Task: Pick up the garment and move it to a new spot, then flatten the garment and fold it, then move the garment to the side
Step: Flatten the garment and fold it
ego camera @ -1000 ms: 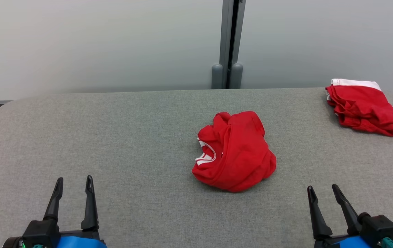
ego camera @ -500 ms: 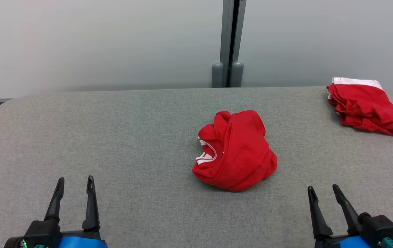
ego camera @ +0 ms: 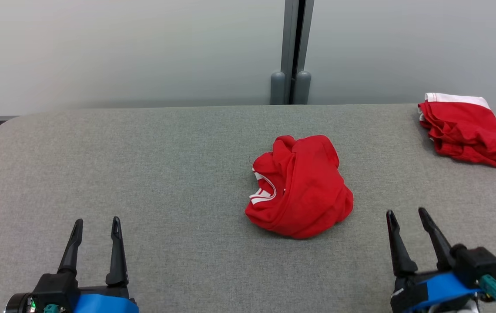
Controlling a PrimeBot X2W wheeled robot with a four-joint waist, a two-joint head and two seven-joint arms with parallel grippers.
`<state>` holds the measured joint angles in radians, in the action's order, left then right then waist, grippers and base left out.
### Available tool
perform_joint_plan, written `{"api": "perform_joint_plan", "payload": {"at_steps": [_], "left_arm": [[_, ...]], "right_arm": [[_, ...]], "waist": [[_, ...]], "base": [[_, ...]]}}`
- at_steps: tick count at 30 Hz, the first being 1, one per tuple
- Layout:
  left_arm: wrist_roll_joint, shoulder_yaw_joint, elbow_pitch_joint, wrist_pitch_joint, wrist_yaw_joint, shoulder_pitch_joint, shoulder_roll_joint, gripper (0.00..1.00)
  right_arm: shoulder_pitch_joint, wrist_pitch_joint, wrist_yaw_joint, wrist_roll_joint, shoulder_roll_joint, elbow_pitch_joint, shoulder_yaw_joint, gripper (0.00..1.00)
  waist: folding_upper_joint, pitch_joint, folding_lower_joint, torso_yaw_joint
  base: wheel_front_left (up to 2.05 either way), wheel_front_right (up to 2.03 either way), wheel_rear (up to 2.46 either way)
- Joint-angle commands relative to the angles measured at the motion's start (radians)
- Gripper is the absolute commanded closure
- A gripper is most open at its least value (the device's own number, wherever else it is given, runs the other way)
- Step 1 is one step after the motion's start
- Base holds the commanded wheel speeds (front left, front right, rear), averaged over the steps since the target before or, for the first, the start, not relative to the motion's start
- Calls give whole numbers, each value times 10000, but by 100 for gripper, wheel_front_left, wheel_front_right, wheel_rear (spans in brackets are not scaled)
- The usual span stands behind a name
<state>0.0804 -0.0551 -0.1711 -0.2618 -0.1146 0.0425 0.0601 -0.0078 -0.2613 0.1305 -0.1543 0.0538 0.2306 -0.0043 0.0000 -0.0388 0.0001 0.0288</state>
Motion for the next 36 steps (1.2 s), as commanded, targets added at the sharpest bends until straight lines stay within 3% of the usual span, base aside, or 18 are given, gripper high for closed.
{"api": "perform_joint_plan", "payload": {"at_steps": [1,9,19,26,35,36], "left_arm": [[-49,33,30,-43,-46,-180,-15,0],[26,224,-114,-43,-81,-625,-60,0],[121,521,-229,-44,-100,-1137,-89,0],[258,725,-397,-44,-106,-1449,-99,0],[520,1084,-554,-44,-16,-1647,-102,0],[522,1122,-563,-44,5,-1645,-103,0]], "right_arm": [[-477,-39,5,76,131,45,126,0],[-3017,1006,5,-116,528,562,1181,0],[-5751,2584,3,-519,952,2876,2109,0],[-6426,3076,3,-696,1035,4913,2219,0],[-6555,3390,3,-1375,682,6966,2300,0],[-6565,3401,5,-1500,651,7121,2344,5]], "waist": [[0,-76,-1,61],[0,-445,-1,377],[0,-1061,-1,999],[0,-1376,-1,1422],[0,-1473,-1,1727],[0,-1468,-1,1744]], "base": [[0,0,0],[0,0,0],[0,0,0],[0,0,0],[0,0,0],[0,0,0]]}}
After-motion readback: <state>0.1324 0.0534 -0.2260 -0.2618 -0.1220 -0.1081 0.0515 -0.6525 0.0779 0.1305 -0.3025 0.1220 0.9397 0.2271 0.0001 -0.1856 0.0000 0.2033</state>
